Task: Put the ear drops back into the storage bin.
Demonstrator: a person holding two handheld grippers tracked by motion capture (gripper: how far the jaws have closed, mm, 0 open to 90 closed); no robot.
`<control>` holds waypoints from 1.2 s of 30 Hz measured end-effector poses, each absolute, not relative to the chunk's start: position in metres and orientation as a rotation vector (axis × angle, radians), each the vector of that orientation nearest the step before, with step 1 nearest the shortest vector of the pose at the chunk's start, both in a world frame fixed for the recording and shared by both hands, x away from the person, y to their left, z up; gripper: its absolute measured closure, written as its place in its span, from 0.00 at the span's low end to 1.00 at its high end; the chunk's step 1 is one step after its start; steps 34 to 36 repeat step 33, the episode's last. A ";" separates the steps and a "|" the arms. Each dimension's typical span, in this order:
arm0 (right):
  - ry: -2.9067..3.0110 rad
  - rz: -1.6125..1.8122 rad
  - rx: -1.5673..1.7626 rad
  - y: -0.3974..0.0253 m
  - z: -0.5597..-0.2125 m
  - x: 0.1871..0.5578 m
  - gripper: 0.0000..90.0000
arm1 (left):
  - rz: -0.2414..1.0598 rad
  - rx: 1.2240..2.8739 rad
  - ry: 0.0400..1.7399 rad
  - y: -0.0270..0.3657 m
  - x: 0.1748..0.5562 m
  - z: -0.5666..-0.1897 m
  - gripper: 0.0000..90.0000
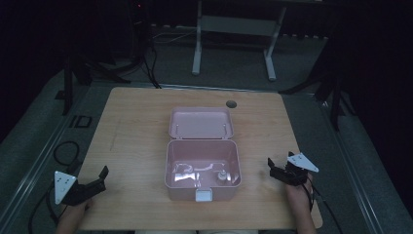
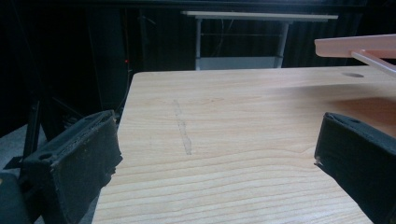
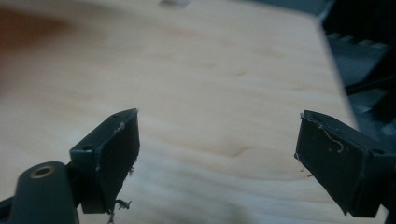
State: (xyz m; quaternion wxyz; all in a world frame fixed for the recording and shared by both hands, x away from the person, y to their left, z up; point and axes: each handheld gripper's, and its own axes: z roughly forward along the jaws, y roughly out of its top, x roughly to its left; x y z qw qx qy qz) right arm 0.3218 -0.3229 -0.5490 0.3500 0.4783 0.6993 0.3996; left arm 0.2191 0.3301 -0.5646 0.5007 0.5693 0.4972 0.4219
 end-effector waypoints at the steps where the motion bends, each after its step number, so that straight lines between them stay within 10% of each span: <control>1: 1.787 1.042 1.252 -0.324 -0.549 0.321 0.15 | 1.020 1.377 1.202 0.330 0.219 -0.565 0.00; 36: 1.531 1.129 1.271 -0.328 -0.549 0.313 0.14 | 1.012 1.376 1.202 0.331 0.219 -0.565 0.00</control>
